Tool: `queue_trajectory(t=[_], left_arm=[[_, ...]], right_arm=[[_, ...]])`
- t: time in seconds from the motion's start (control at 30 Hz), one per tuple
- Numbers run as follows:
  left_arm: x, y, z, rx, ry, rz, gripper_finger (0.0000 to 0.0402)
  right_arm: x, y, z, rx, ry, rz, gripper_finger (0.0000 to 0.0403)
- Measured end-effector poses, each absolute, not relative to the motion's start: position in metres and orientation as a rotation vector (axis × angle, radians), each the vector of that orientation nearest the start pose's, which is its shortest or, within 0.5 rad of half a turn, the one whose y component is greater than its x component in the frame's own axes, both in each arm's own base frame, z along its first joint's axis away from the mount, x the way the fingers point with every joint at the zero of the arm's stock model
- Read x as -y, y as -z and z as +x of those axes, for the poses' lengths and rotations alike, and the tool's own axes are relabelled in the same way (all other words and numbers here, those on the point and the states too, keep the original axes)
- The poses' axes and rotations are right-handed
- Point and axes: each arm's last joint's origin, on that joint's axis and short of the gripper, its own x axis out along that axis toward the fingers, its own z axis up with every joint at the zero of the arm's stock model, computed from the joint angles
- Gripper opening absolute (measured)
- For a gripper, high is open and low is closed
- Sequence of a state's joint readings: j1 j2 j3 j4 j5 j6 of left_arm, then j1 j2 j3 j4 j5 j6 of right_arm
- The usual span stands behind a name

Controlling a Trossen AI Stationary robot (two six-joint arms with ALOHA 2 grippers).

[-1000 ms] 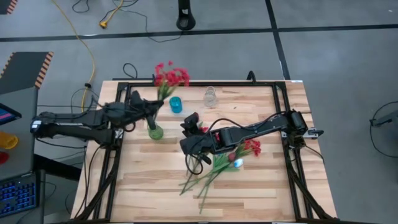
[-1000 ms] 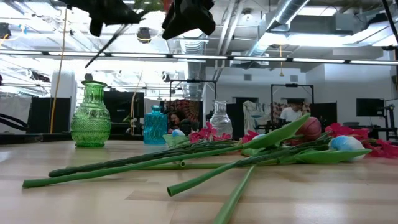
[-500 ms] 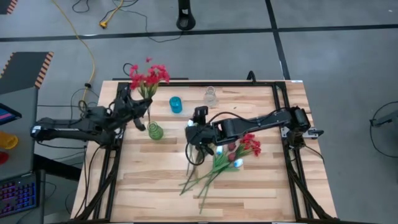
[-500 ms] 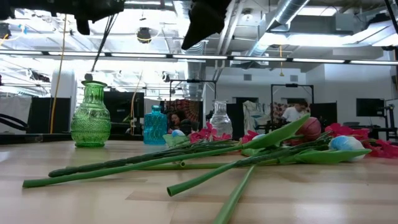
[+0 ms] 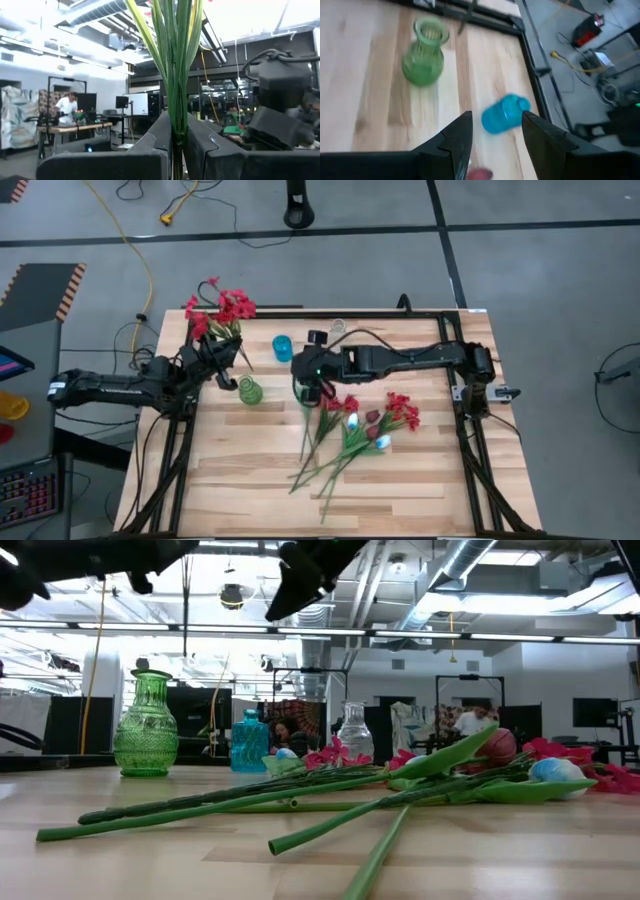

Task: Sort flowers into vase by color
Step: Put the middle red flowers into the blue vase

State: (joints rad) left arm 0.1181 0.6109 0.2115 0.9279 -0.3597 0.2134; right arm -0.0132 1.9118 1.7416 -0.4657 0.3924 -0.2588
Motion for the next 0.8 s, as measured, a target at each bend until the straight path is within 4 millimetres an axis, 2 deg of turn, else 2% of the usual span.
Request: queue_trajectory(t=[0.2, 0.43, 0.63, 0.8], left_arm=[[-0.045, -0.257, 0.147, 0.491, -0.550, 0.177, 0.0010], [-0.080, -0.243, 0.161, 0.516, -0.549, 0.145, 0.0010], [-0.115, -0.241, 0.181, 0.464, -0.502, 0.133, 0.0010], [-0.137, -0.240, 0.200, 0.424, -0.471, 0.133, 0.0010]], right_arm=[[0.034, -0.319, 0.438, -0.620, 0.346, -0.343, 0.0196], [0.047, -0.319, 0.437, -0.627, 0.384, -0.338, 0.0196], [0.047, -0.319, 0.437, -0.629, 0.383, -0.339, 0.0196], [0.046, -0.319, 0.437, -0.631, 0.380, -0.340, 0.0196]])
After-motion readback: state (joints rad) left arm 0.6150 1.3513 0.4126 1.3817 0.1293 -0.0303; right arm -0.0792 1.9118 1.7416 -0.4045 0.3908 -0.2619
